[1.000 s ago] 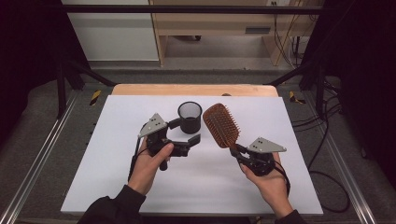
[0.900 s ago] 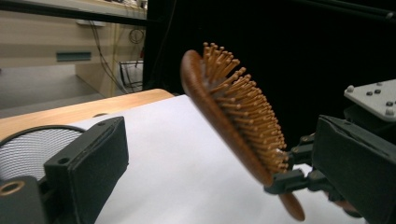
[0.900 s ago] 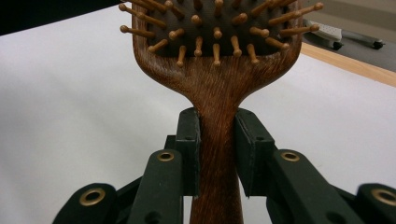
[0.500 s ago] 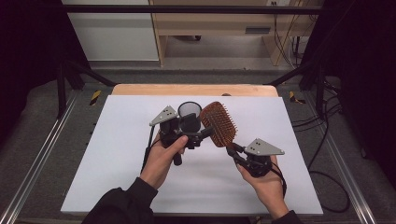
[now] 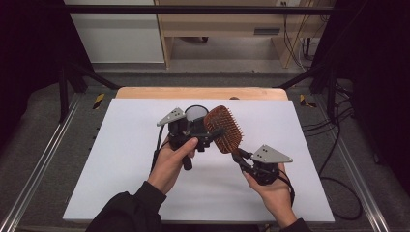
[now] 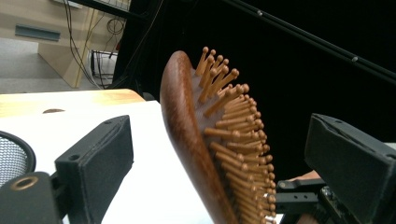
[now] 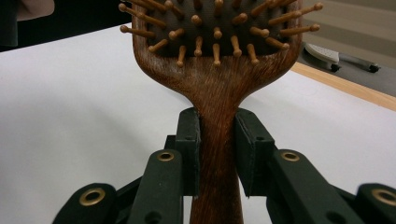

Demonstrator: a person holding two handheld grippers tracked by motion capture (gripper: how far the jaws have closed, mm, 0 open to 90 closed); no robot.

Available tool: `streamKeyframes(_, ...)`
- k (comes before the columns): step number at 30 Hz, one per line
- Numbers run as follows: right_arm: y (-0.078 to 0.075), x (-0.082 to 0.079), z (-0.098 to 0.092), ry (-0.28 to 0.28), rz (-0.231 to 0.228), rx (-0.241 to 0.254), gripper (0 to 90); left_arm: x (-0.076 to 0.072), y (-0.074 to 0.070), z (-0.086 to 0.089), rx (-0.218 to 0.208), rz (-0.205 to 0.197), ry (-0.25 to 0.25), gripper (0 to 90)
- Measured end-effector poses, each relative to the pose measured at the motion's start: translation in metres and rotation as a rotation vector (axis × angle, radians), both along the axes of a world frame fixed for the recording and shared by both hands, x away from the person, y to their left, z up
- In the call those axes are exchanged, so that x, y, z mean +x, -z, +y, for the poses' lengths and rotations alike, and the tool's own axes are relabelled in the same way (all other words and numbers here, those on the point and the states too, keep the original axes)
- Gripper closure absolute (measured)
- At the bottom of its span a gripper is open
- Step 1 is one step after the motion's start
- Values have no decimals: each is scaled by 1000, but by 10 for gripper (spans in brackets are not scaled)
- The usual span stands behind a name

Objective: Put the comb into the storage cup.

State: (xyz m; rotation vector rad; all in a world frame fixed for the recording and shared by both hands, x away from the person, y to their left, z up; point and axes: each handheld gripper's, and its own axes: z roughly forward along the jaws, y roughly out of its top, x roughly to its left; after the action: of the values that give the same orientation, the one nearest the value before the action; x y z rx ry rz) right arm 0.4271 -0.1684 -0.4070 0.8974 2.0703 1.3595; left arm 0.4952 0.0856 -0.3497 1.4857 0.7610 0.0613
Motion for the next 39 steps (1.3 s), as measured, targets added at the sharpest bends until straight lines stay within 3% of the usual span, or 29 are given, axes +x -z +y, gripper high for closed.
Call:
streamKeyframes(10,-1,-2,1,-2,-15,10,728,1,-4,-9,4,-4,-18,204)
streamKeyframes(19,-1,-2,2,-8,-17,9,728,3,-2,-12,-14,20,-9,297)
streamKeyframes(31,2,-1,4,-7,-13,7,728,2,-3,-13,-22,45,-31,356)
streamKeyframes(39,4,0,4,-4,-4,9,728,1,-2,-16,-9,40,-55,395)
